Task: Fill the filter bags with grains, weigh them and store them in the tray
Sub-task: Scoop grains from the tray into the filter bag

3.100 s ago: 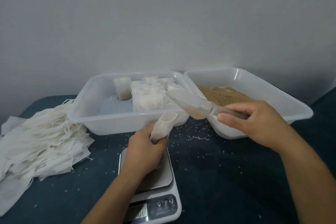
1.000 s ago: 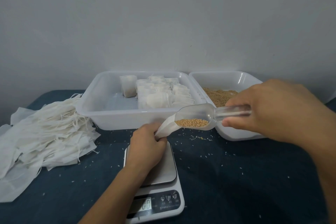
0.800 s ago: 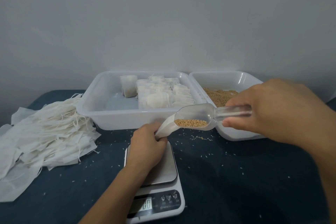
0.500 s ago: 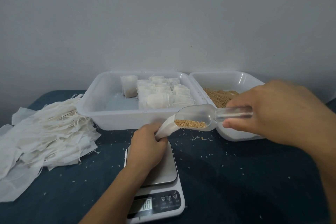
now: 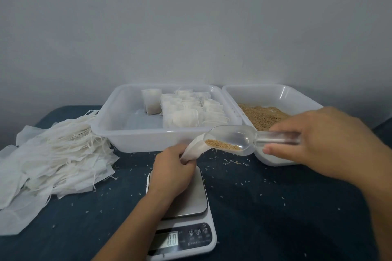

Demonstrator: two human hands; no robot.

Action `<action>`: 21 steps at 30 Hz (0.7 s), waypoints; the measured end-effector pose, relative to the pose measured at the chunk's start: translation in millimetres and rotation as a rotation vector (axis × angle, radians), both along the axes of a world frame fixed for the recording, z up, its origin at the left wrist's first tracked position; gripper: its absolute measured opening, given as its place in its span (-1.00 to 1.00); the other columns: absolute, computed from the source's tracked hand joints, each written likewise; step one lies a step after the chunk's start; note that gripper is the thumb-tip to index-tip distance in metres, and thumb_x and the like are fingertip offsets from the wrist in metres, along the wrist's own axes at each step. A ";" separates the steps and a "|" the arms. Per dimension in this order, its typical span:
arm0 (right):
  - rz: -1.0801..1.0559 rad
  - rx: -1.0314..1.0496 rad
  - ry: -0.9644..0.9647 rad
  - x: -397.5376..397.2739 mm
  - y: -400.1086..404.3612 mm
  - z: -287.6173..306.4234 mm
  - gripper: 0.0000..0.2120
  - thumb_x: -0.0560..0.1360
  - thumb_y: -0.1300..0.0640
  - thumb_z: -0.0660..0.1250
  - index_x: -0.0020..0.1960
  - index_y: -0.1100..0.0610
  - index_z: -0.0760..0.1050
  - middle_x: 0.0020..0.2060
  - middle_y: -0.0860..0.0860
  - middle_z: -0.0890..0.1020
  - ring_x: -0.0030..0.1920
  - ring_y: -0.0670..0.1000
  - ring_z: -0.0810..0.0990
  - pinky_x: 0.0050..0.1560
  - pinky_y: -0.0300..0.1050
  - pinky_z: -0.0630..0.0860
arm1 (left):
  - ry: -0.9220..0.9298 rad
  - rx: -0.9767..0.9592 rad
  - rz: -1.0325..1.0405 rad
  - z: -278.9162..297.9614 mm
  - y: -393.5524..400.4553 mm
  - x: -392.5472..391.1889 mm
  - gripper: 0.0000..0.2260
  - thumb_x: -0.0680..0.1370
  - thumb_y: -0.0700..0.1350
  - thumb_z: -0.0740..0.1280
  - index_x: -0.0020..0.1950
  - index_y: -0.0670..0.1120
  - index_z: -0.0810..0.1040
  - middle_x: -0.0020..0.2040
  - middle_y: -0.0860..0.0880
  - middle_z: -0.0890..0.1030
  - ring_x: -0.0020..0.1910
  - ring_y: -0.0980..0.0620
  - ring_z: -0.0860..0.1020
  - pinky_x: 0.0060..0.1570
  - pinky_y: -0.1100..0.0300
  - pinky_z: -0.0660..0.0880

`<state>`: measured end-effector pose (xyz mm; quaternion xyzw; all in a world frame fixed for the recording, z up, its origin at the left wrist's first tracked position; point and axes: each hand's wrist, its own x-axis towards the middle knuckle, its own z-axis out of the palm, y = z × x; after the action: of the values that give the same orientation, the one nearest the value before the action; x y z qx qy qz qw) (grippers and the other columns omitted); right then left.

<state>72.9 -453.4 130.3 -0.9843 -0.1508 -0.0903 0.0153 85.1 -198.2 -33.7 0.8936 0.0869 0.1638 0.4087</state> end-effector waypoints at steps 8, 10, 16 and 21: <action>0.118 0.455 0.204 9.7 -11.2 -45.1 -0.67 0.31 -0.46 0.36 -0.12 -0.27 0.65 -0.36 -0.16 0.64 -0.37 -0.17 0.54 -0.37 -0.24 0.40 | 0.004 -0.194 0.003 3.1 2.6 1.0 -0.87 0.57 0.02 0.39 -0.16 0.25 0.57 -0.31 0.14 0.63 -0.34 0.13 0.55 -0.32 0.20 0.47; 0.146 0.565 0.213 17.1 -10.8 -61.3 -0.64 0.30 -0.47 0.34 -0.11 -0.26 0.65 -0.35 -0.10 0.63 -0.40 -0.18 0.51 -0.35 -0.25 0.37 | 0.008 -0.261 0.025 3.3 2.9 1.5 -0.88 0.55 0.05 0.41 -0.19 0.15 0.58 -0.31 0.09 0.64 -0.34 0.11 0.55 -0.29 0.18 0.50; 0.201 0.829 0.152 46.5 14.2 -103.1 -0.63 0.42 -0.50 0.31 -0.06 -0.23 0.59 -0.33 -0.04 0.61 -0.41 -0.13 0.50 -0.33 -0.14 0.45 | 0.015 -0.426 0.064 2.9 7.5 3.7 -0.85 0.44 -0.10 0.45 -0.30 -0.04 0.57 -0.40 0.04 0.62 -0.40 0.10 0.52 -0.27 0.15 0.49; 0.250 1.114 0.161 70.3 53.7 -105.5 -0.58 0.38 -0.51 0.29 -0.14 -0.17 0.56 -0.30 -0.13 0.67 -0.47 -0.15 0.52 -0.39 -0.29 0.50 | 0.005 -0.423 0.067 0.5 10.3 5.4 -0.93 0.45 -0.13 0.47 -0.22 -0.05 0.62 -0.34 0.02 0.67 -0.40 0.16 0.57 -0.29 0.22 0.53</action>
<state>143.3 -399.7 24.8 -0.8061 -0.1940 -0.0783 0.5536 90.5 -188.0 -33.2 0.7848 0.1498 0.1532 0.5815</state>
